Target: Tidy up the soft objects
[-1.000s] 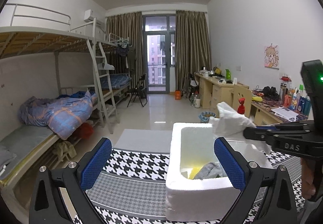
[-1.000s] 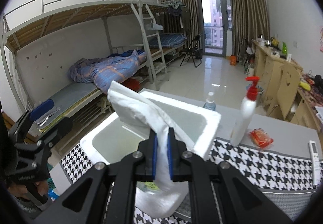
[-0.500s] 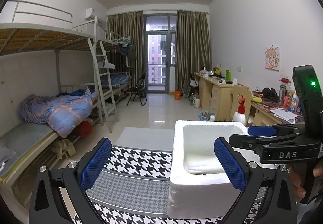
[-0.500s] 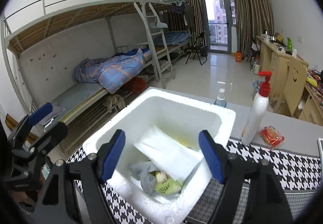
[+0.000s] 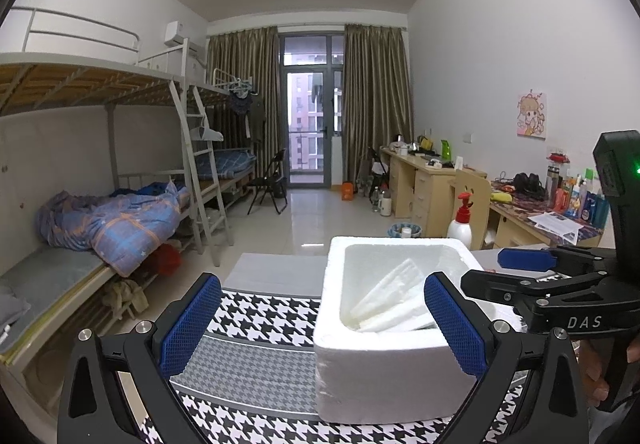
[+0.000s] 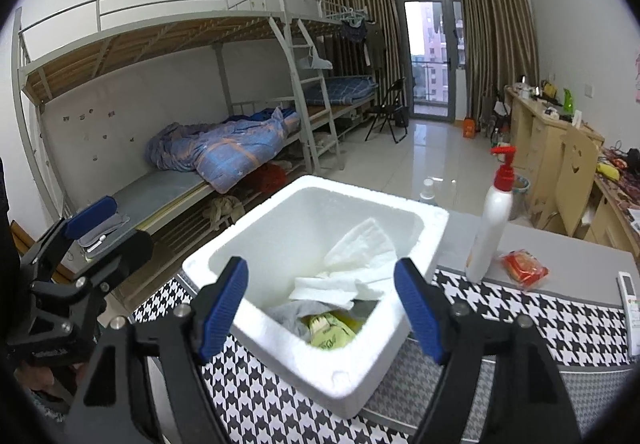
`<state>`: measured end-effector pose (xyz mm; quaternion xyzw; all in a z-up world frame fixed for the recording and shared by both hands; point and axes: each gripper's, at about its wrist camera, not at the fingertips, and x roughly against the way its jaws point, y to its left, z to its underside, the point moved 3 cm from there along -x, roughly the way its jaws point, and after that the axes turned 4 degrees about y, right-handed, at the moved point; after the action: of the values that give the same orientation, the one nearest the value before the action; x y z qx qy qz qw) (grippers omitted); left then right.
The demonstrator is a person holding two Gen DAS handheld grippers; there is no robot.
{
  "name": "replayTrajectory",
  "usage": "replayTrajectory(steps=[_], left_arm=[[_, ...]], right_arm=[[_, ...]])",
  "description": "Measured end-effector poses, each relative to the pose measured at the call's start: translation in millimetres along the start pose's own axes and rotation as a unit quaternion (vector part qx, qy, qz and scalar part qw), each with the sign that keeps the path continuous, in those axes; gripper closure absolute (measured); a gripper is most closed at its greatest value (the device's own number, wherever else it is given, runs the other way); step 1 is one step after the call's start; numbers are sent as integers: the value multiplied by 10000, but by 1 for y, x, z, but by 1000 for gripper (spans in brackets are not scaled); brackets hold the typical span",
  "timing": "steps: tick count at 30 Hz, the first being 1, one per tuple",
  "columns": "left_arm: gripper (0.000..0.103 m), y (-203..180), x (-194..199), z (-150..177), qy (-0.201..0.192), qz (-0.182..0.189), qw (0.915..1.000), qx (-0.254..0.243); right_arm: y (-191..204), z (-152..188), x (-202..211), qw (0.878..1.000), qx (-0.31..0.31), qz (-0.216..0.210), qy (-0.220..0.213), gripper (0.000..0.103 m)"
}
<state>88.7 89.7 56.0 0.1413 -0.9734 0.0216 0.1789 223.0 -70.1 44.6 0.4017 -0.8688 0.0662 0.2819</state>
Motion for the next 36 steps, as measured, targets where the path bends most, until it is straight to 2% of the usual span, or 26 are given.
replayTrajectory(steps=[10,19,30,36], left_arm=[[1,-14,24,6,-138,9,9999,-6],[1,-29,45,17,-289,70,9995,-83],[1,-44,63,36,-456,243,9986,-86],[1,-54,69,48,-475,292,9983,-175]], right_arm=[[2,22,40,9973,-64,446,-574,2],[-5,44,61,9941,-140,832,-678,1],[-5,82,89,9908,-266,867,-1005,1],[-7,102,99,9878,-267,1067,-1104,1]])
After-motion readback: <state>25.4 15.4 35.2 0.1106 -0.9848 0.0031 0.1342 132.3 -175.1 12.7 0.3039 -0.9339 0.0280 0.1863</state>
